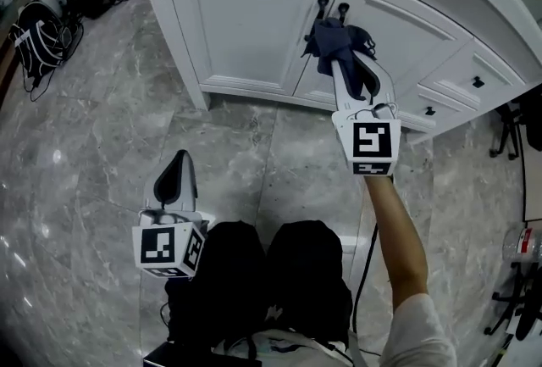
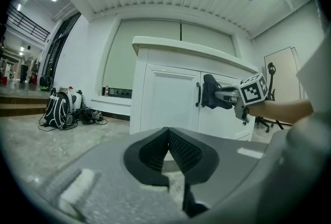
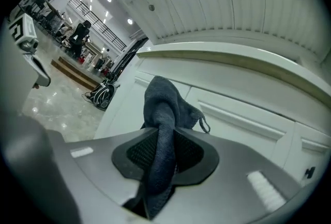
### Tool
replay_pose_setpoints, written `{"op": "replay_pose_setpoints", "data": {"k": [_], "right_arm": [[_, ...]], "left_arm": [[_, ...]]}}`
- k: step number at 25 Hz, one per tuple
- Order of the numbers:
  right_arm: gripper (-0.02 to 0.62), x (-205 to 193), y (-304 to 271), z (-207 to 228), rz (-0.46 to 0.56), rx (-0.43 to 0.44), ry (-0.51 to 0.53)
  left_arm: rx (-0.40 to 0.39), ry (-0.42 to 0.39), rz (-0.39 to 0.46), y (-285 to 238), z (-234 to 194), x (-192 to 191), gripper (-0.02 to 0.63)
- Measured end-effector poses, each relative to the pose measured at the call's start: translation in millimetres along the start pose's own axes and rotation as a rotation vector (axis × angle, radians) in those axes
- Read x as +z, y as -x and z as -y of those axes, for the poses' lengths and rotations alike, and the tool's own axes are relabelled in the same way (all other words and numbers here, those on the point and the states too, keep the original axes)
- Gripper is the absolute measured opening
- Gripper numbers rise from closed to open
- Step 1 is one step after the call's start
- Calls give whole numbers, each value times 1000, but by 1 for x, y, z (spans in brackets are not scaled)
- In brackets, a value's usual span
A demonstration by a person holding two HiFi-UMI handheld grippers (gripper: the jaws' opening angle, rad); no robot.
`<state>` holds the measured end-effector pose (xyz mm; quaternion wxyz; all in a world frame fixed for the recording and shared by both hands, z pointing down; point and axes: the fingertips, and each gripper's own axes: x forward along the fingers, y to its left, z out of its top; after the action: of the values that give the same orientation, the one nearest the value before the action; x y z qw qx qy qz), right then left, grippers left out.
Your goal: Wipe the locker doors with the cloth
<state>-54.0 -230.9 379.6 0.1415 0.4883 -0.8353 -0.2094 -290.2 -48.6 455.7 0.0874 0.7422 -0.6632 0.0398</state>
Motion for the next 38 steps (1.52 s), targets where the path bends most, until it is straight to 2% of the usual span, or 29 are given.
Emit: {"op": "replay_pose_setpoints", "data": {"k": [5, 11, 17, 38], "right_arm": [[83, 20, -6, 50, 47, -44, -31], [83, 29, -29, 72, 55, -38, -60], [83, 13, -38, 94, 31, -66, -120], [84, -49, 33, 205, -80, -276, -41]], "left_arm": [[-55, -27, 24, -20, 45, 24, 2], [-72, -50, 30, -25, 73, 38, 2], [-58, -78, 30, -19, 77, 35, 2], [-48, -100, 9, -17, 89, 33, 2]]}}
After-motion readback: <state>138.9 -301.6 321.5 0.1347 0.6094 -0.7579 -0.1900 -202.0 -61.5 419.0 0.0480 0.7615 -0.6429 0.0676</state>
